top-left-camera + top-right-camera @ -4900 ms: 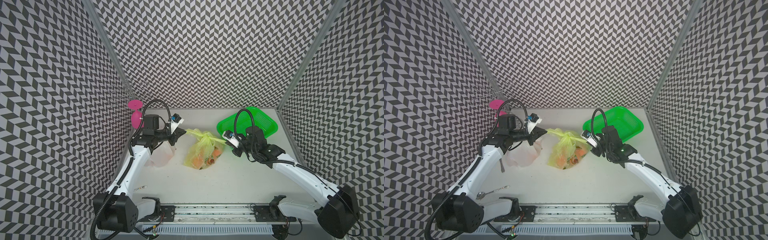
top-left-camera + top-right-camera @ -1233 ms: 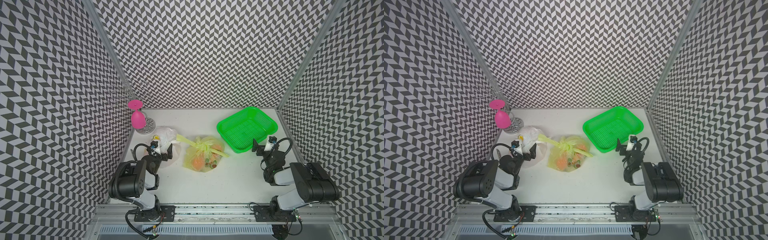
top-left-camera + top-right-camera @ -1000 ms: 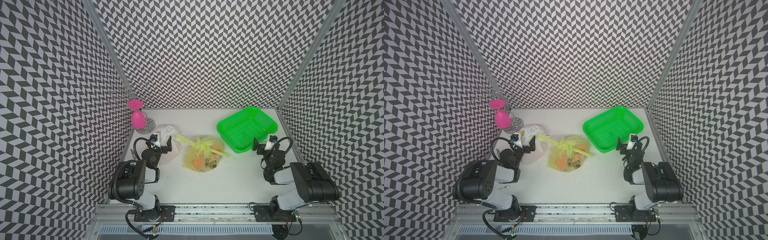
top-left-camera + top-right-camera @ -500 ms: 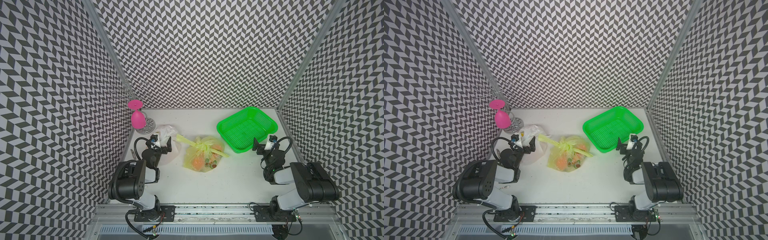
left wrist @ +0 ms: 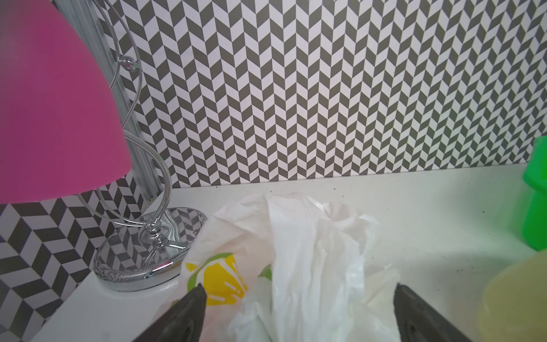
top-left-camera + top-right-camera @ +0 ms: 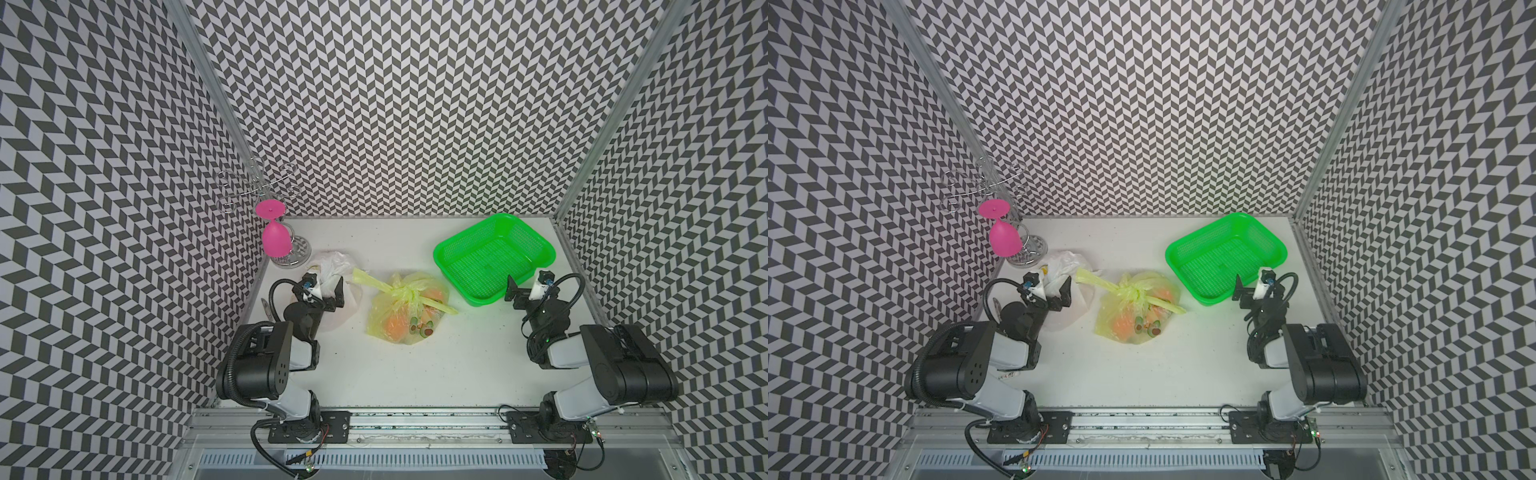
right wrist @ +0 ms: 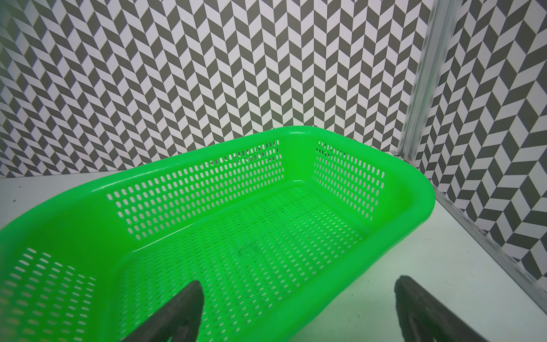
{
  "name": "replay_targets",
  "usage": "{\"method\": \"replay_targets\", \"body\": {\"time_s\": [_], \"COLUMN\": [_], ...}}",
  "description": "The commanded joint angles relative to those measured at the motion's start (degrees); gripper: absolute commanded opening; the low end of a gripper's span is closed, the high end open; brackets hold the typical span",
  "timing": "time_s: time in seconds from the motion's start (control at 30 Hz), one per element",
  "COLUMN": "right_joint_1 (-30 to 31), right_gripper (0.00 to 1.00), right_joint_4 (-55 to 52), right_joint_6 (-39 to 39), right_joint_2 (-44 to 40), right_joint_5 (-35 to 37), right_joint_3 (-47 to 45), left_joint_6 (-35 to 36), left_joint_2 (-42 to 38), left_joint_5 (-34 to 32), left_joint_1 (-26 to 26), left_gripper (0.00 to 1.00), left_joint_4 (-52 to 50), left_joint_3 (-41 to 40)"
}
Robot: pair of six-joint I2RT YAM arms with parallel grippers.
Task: Place the oranges into plastic bags & tie knots
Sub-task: Reset both arms
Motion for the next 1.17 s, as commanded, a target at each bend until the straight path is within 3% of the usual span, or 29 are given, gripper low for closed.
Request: {"method": "replay_targets", "body": {"time_s": [0.0, 0.03, 0.1, 0.17, 0.2, 0.23, 0.27, 0.37, 0.4, 0.47, 0.53, 0.63, 1.13], "right_joint_1": [0.4, 0.4, 0.4, 0.5, 0.5, 0.5, 0.5, 0.5, 0.5, 0.5, 0.5, 0.5, 0.6], "right_gripper": [1.0, 1.0, 1.0, 1.0, 1.0, 1.0, 1.0, 1.0, 1.0, 1.0, 1.0, 1.0, 1.0], "right_joint_4": [3.3, 3.3, 3.2, 3.3, 3.2, 3.2, 3.2, 3.2, 3.2, 3.2, 3.2, 3.2, 3.2], "right_joint_6": [0.0, 0.0, 0.0, 0.0, 0.0, 0.0, 0.0, 0.0, 0.0, 0.0, 0.0, 0.0, 0.0], "right_joint_2": [0.4, 0.4, 0.4, 0.5, 0.5, 0.4, 0.4, 0.4, 0.5, 0.4, 0.4, 0.5, 0.4], "right_joint_5": [0.5, 0.5, 0.6, 0.6, 0.6, 0.7, 0.7, 0.7, 0.7, 0.7, 0.7, 0.7, 0.7], "right_joint_3": [0.6, 0.6, 0.6, 0.6, 0.6, 0.6, 0.6, 0.6, 0.6, 0.6, 0.6, 0.6, 0.6], "left_joint_6": [-4.9, -6.9, -2.1, 0.5, -2.3, -4.3, -2.9, -0.4, -2.1, -3.2, -1.9, -1.8, -0.8], "left_joint_2": [1.8, 1.5, -1.9, -0.4, 1.2, 0.6, -1.7, 0.8, 1.6, -1.4, 0.7, -0.8, -0.1], "left_joint_5": [-5.3, -4.9, 0.3, -1.5, -7.2, -8.5, -5.8, -3.4, -5.9, -6.5, -5.5, -5.2, -5.4], "left_joint_1": [1.1, 2.8, 1.4, -1.2, -1.2, -0.1, -0.2, -1.4, -1.0, -0.3, -1.0, -0.8, -1.5], "left_gripper": [1.0, 1.0, 1.0, 1.0, 1.0, 1.0, 1.0, 1.0, 1.0, 1.0, 1.0, 1.0, 1.0], "left_joint_4": [12.4, 8.3, 3.7, 6.0, 4.6, -2.6, -7.8, 4.0, 3.2, -10.5, -4.7, -9.0, -9.0], "left_joint_3": [-2.5, -0.6, -0.9, -1.0, 1.4, 4.4, 5.1, 1.0, 2.4, 6.6, 5.5, 6.4, 7.0]}}
